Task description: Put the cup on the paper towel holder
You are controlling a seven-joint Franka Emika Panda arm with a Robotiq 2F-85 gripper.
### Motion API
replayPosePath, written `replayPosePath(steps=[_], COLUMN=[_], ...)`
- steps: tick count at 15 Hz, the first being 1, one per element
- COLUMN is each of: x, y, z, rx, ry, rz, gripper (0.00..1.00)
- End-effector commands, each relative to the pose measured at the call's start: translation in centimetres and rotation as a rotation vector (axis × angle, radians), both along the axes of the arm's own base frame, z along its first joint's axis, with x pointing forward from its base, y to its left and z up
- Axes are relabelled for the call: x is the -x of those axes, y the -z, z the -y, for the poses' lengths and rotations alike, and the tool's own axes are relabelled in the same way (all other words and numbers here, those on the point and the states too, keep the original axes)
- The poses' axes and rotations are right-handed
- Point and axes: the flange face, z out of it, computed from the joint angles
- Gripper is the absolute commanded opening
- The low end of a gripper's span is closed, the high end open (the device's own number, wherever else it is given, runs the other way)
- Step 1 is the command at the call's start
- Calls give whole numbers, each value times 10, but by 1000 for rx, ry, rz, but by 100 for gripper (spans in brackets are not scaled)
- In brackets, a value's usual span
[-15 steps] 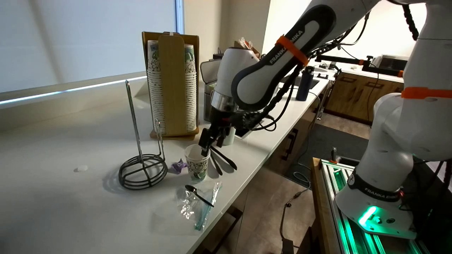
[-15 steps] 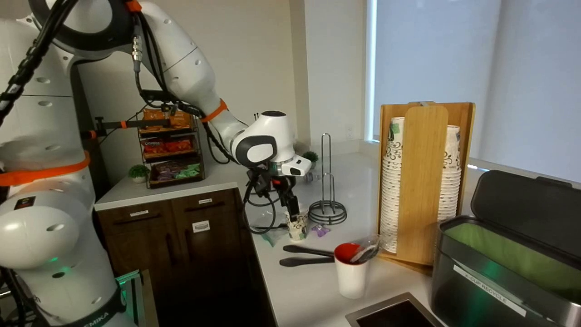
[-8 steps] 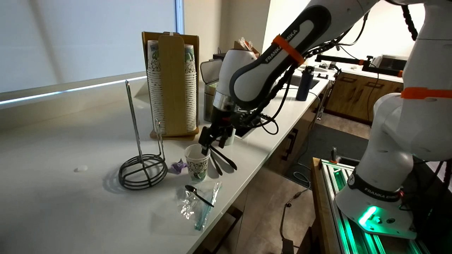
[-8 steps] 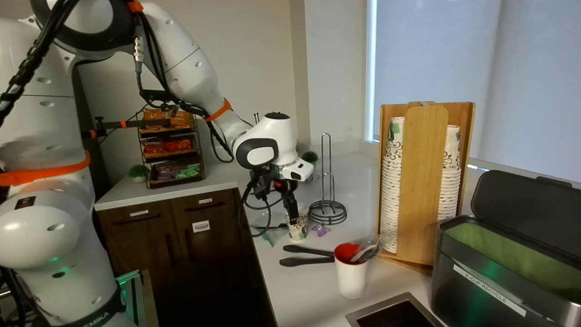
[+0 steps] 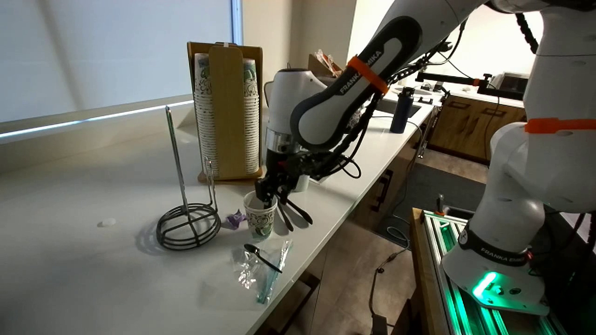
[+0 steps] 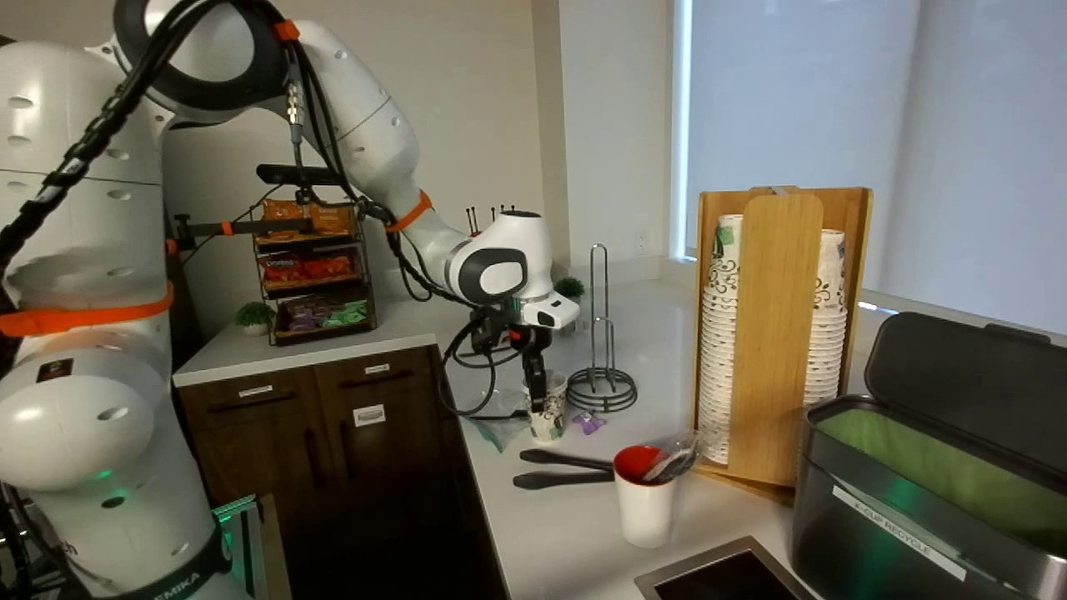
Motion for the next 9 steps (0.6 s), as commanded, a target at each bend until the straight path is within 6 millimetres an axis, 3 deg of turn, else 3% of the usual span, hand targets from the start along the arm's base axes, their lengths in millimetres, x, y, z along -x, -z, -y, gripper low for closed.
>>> replayPosePath(steps=[1,3,5,9], x=[-17,-14,1,37], y=[-5,-16,-32,-65], z=[-16,-19,-20,-24], rx=[37,52,72,242], ry=[13,43,61,37], rz=[-48,-52,-67,-51], gripper=[27,11,0,1])
